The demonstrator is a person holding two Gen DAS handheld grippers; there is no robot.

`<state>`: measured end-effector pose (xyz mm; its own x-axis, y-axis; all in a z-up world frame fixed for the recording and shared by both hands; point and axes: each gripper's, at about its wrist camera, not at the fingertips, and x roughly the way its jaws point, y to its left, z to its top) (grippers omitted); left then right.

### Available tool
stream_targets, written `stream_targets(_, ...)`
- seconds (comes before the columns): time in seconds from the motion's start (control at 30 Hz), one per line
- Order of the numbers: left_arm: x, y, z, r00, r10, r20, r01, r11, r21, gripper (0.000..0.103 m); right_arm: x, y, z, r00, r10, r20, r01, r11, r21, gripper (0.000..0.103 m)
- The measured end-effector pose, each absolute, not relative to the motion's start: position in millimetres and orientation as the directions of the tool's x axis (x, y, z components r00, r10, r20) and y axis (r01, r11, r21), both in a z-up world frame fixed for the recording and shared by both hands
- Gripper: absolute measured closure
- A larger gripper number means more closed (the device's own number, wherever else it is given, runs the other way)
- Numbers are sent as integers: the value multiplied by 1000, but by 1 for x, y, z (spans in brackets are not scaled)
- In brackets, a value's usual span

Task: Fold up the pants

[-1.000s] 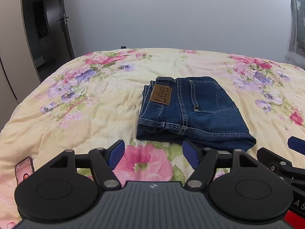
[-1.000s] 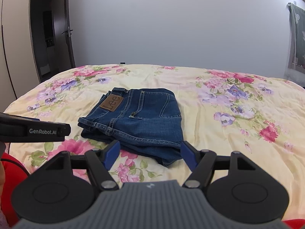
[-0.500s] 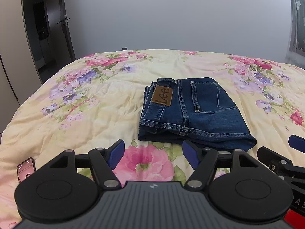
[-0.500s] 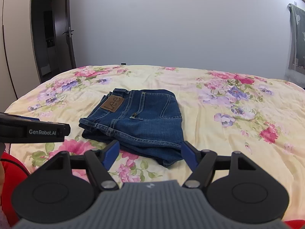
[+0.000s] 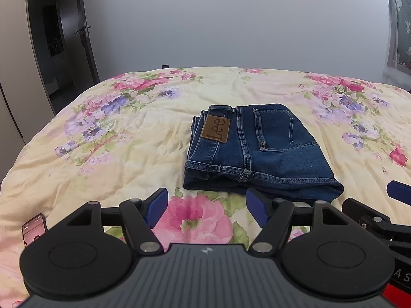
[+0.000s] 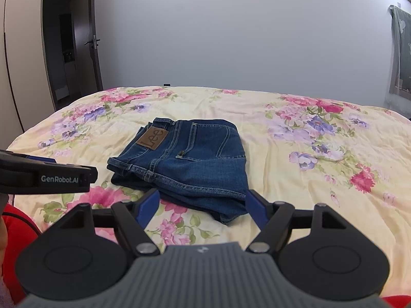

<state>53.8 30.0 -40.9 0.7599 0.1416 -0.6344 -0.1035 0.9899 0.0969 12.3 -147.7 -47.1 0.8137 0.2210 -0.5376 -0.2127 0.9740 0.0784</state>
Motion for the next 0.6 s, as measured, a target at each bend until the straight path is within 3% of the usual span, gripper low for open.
stream_targets(0.6, 51, 29, -36, 781, 126, -611, -82, 992, 100, 22, 13, -146, -47, 811, 226, -540, -223, 972, 72, 33)
